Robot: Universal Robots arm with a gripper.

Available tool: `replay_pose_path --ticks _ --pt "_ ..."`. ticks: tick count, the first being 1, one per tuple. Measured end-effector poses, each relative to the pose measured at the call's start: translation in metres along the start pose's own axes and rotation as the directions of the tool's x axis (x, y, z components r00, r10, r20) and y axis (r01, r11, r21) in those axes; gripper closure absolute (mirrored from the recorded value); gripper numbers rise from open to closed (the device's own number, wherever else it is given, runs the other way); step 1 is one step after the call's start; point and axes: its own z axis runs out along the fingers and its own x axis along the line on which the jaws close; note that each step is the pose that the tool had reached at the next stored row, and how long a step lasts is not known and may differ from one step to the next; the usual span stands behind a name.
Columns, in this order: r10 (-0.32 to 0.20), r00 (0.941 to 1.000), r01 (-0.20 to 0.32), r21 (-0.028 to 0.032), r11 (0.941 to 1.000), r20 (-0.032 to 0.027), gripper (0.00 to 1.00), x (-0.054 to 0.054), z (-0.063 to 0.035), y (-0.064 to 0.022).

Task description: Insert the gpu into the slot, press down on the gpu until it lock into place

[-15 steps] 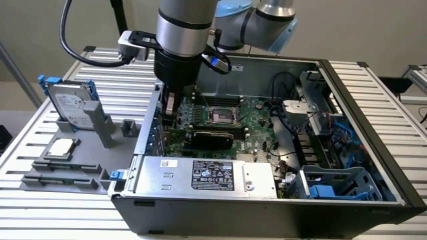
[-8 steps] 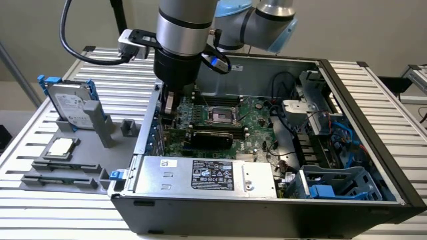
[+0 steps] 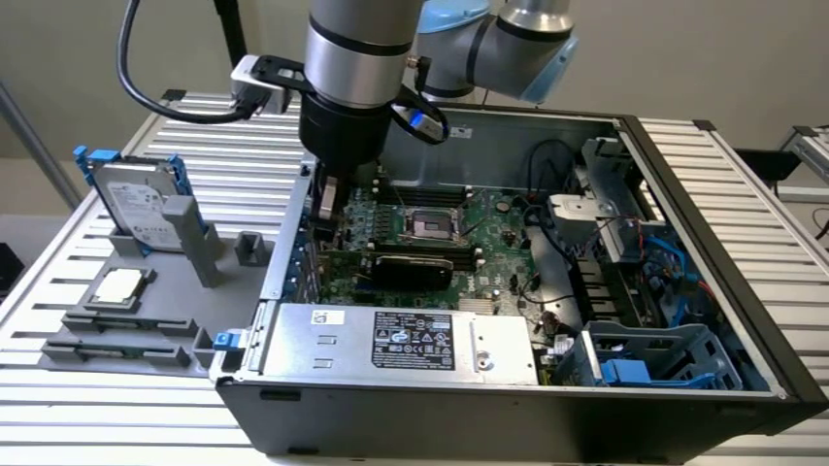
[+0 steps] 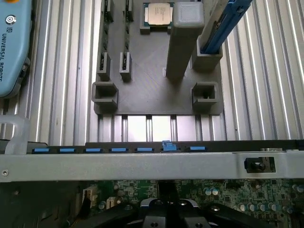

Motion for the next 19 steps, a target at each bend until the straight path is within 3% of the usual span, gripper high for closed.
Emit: replay_pose_path --ticks 9,19 --pt "0.023 0.9997 -0.023 -0.0069 0.9997 0.0012 0.89 -0.0028 0.0 0.0001" --pt "0.043 0.9991 -0.043 -0.0239 0.9988 -0.0007 0.89 -0.0032 -0.0008 0.0004"
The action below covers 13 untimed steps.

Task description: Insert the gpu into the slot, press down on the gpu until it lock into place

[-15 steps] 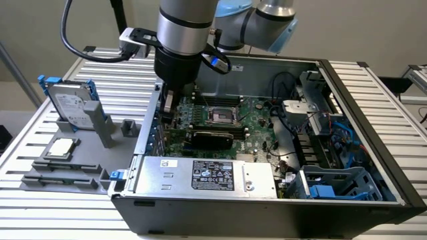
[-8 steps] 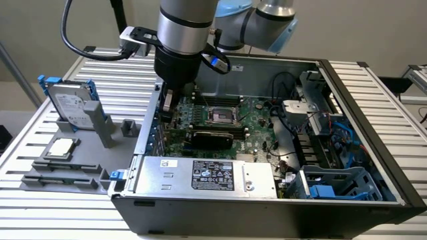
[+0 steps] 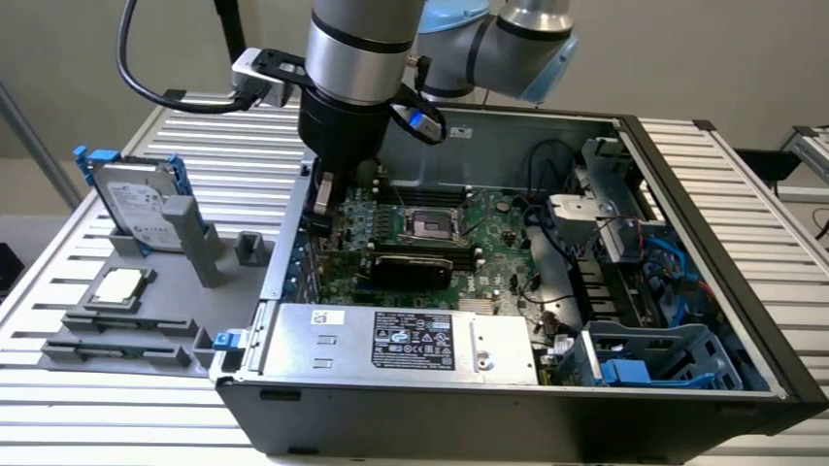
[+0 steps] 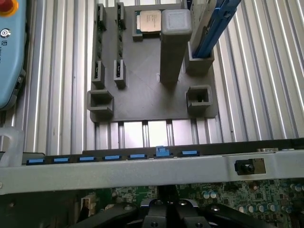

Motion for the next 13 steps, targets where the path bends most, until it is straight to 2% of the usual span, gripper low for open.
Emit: replay_pose_path --ticks 10,13 --pt "0.011 0.9999 -0.011 -0.0003 0.9999 -0.0018 0.89 0.0 0.0028 -0.0007" --pt "0.011 0.9999 -0.011 0.0005 0.9999 -0.0002 0.89 -0.0002 0.0017 -0.0013"
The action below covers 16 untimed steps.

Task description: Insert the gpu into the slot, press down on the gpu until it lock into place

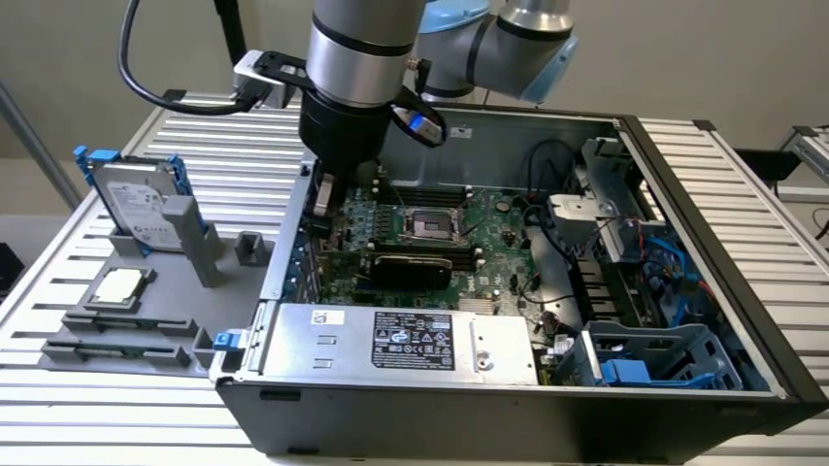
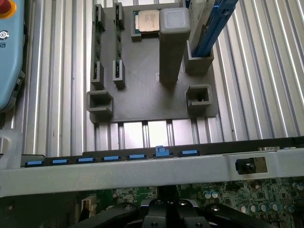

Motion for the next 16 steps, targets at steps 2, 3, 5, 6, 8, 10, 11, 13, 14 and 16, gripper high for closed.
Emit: replay_pose_path --ticks 2,3,5,6,8,10,11,13,14,16 --pt "0.0 1.0 0.0 -0.0007 1.0 -0.0014 0.89 0.0 -0.004 -0.0018" --pt "0.0 1.0 0.0 -0.0007 1.0 -0.0013 0.89 0.0 -0.0058 -0.003" --pt "0.0 1.0 0.0 -0.0005 1.0 -0.0013 0.89 0.0 -0.0081 -0.0056" --pt "0.0 1.0 0.0 0.0016 1.0 -0.0011 0.89 -0.001 -0.0084 -0.0064" --pt "0.0 1.0 0.0 0.0171 0.9999 0.0004 0.89 -0.001 -0.0087 -0.0074" --pt "0.0 1.0 0.0 0.0469 0.9989 0.0033 0.89 -0.001 -0.009 -0.0088" --pt "0.0 1.0 0.0 0.0632 0.998 0.005 0.89 -0.001 -0.0091 -0.0094" --pt "-0.001 1.0 0.0 0.0964 0.9953 0.0082 0.89 -0.001 -0.0095 -0.011" --pt "-0.002 0.9999 0.0 0.1138 0.9935 0.01 0.89 -0.001 -0.0097 -0.0119" --pt "-0.003 0.9999 0.001 0.1478 0.989 0.0133 0.89 -0.001 -0.0101 -0.014"
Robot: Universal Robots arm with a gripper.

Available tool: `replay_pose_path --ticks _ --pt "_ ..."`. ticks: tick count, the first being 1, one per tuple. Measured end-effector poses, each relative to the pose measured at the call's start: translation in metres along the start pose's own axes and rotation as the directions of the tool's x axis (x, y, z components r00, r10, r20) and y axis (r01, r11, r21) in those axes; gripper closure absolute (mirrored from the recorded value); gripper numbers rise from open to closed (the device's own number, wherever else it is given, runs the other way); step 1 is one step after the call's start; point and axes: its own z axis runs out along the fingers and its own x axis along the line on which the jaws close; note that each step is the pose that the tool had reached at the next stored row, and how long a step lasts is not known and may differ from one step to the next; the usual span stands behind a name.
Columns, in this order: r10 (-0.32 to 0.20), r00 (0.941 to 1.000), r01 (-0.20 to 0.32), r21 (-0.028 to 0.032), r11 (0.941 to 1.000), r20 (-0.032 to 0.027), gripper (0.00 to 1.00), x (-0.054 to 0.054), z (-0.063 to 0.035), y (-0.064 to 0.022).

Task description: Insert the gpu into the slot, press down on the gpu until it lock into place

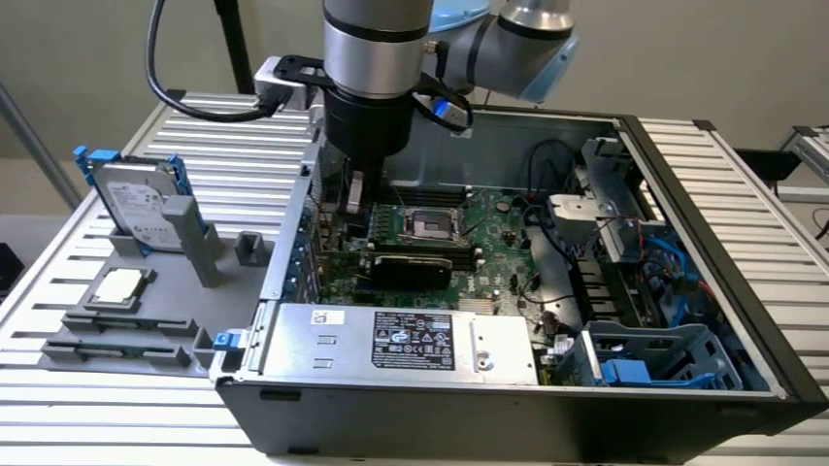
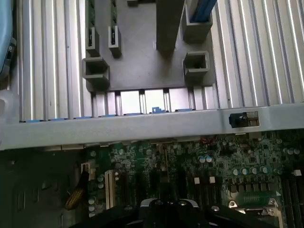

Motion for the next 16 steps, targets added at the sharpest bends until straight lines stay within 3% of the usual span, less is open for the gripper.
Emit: replay_pose_path --ticks 2,4,6,7,9,10,16 --pt "0.0 1.0 0.0 0.0334 0.9994 0.0031 0.89 0.0 -0.0002 -0.0022" --pt "-0.001 1.0 0.001 0.0617 0.9981 0.0061 0.89 -0.001 -0.0004 -0.0054" --pt "-0.001 1.0 0.001 0.0774 0.997 0.0077 0.89 -0.001 -0.0006 -0.0094" --pt "-0.002 1.0 0.001 0.0811 0.9967 0.0081 0.89 -0.001 -0.0009 -0.0121" --pt "-0.002 1.0 0.001 0.0814 0.9967 0.0083 0.89 -0.002 -0.0029 -0.0208" --pt "-0.002 1.0 0.001 0.073 0.9973 0.008 0.89 -0.002 -0.0046 -0.0251" --pt "0.0 1.0 0.0 0.0727 0.9974 0.0098 0.89 -0.002 -0.0046 -0.0251"
